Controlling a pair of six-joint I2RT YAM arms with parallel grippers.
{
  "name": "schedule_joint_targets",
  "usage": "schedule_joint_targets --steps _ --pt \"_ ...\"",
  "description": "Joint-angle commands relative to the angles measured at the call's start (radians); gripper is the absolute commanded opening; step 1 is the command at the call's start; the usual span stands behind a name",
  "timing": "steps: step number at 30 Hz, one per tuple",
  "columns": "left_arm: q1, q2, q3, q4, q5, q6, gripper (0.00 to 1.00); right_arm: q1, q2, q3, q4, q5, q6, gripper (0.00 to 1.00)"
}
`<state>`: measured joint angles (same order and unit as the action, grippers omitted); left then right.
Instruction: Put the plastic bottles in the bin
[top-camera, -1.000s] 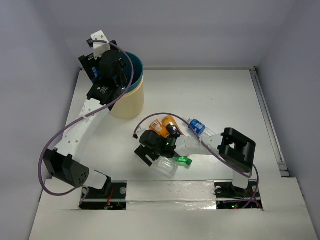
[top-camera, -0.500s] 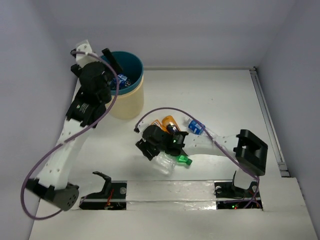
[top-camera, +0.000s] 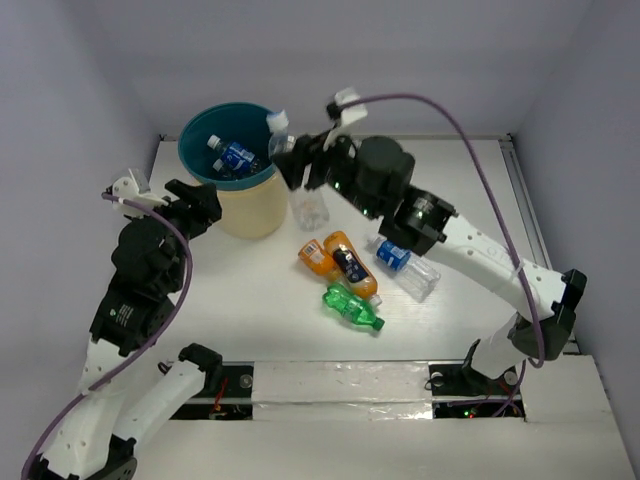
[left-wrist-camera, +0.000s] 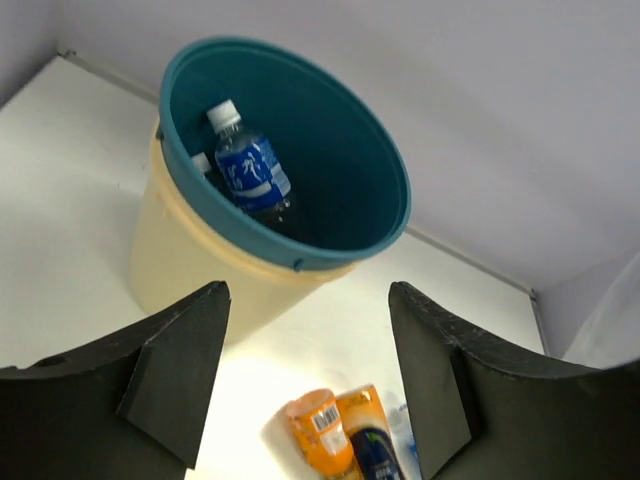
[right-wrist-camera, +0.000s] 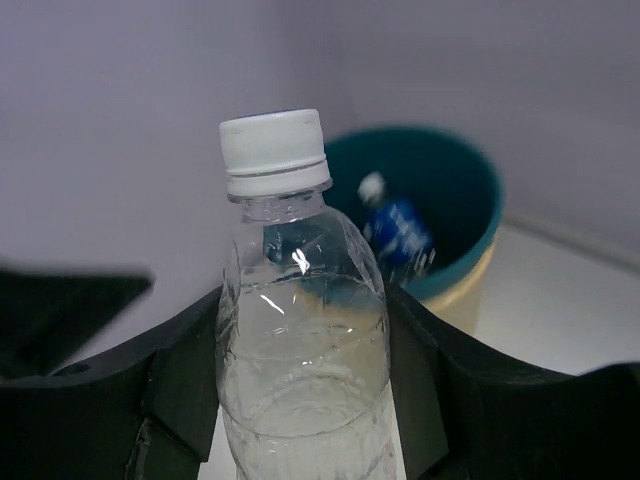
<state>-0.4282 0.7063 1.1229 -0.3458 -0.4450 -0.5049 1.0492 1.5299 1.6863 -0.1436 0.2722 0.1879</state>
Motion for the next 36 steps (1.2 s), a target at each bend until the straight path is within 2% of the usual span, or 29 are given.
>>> schedule_joint_targets --steps 1,4,6,7,9,10,14,17,20,22,23,25,26,30,36 --pt "0.006 -0.059 -0.063 -0.013 0.051 -0.049 0.61 -0.092 0.073 0.146 0.194 -0.017 0.022 0.50" --pt "0.006 -0.134 -0.148 -0.010 0.092 -0.081 0.59 -0.139 0.177 0.272 0.307 -0.037 0.062 0.49" --pt "0.006 -0.140 -0.198 0.010 0.184 -0.116 0.58 -0.149 0.243 0.338 0.367 -0.033 0.105 0.49" --pt "0.006 -0.134 -0.254 0.027 0.221 -0.129 0.58 -0.164 0.280 0.424 0.404 -0.033 0.117 0.50" --pt "0.006 -0.130 -0.314 0.082 0.314 -0.173 0.58 -0.176 0.413 0.540 0.401 -0.037 0.139 0.50" --pt "0.006 -0.130 -0.377 0.109 0.339 -0.210 0.58 -0.187 0.459 0.661 0.394 -0.039 0.142 0.50" --pt "0.006 -0.120 -0.497 0.229 0.422 -0.277 0.62 -0.196 0.654 0.876 0.394 -0.059 0.144 0.51" --pt "0.006 -0.097 -0.560 0.274 0.494 -0.308 0.65 -0.196 0.711 0.865 0.467 -0.056 0.133 0.51" --pt "-0.013 -0.082 -0.615 0.313 0.506 -0.331 0.69 -0.196 0.756 0.859 0.469 -0.056 0.116 0.52" --pt "-0.044 -0.077 -0.658 0.338 0.511 -0.351 0.72 -0.196 0.779 0.856 0.463 -0.053 0.087 0.59" --pt "-0.061 -0.064 -0.667 0.364 0.506 -0.360 0.74 -0.196 0.783 0.851 0.461 -0.054 0.076 0.66" --pt "-0.131 -0.035 -0.689 0.395 0.488 -0.392 0.78 -0.196 0.788 0.843 0.446 -0.060 0.050 0.72" --pt "-0.164 -0.024 -0.692 0.413 0.456 -0.402 0.82 -0.196 0.791 0.842 0.435 -0.067 0.042 0.82" --pt "-0.364 0.064 -0.687 0.439 0.341 -0.455 0.93 -0.196 0.731 0.758 0.434 -0.080 -0.001 0.97" --pt "-0.469 0.151 -0.687 0.472 0.227 -0.544 0.99 -0.196 0.616 0.646 0.385 -0.105 -0.033 1.00"
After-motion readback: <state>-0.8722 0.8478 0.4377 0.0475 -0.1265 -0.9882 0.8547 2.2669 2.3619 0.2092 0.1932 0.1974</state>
